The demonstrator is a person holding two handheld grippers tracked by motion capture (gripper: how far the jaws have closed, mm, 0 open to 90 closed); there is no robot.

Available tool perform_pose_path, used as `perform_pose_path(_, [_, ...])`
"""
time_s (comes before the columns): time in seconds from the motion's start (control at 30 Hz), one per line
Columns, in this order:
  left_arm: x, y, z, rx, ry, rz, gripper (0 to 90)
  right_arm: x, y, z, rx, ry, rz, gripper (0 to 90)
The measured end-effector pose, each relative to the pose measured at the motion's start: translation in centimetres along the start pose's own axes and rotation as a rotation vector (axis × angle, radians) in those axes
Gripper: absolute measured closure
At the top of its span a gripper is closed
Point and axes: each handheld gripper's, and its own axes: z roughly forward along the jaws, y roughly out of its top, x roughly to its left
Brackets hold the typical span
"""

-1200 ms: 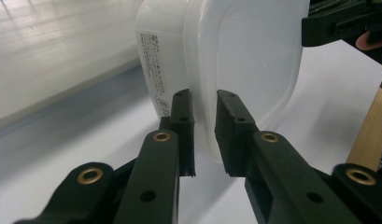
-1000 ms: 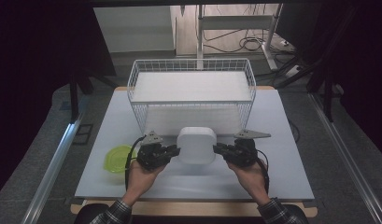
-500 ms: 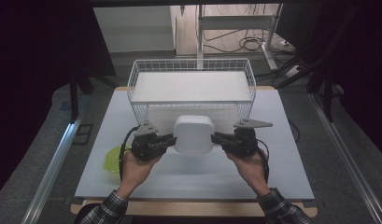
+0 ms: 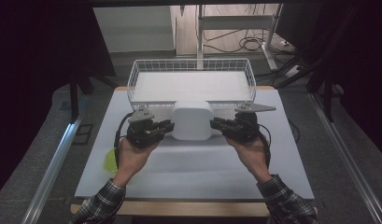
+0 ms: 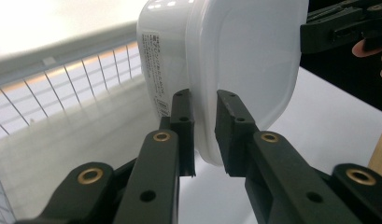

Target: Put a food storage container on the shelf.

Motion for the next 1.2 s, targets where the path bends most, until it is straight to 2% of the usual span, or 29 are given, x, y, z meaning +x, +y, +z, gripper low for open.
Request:
perform_pose_path(0.27, [0.4,2.4,-0.7,-0.035,0.015,0.012,78.4,-0.1,2.8,-0.5,-0.033,0.004,-0.015,78.8])
perform_pose_path(0.57, [1.7,4.6,-1.1,-0.074,0.013,-0.018,78.1,0.0,5.9,-0.5,-0.054,-0.005,-0.038,78.8])
perform_pose_path(0.8, [2.7,6.3,-1.2,-0.086,0.016,-0.027,78.0,-0.1,8.3,-0.1,-0.075,-0.015,-0.05,78.8])
perform_pose_path(1.03, [4.0,7.6,-0.6,-0.095,0.008,-0.054,77.8,-0.8,9.8,0.5,-0.087,-0.015,-0.03,78.8])
perform_pose_path(1.2, [4.7,8.2,0.1,-0.09,0.009,-0.06,77.6,-1.7,10.3,1.1,-0.087,-0.018,-0.004,78.7])
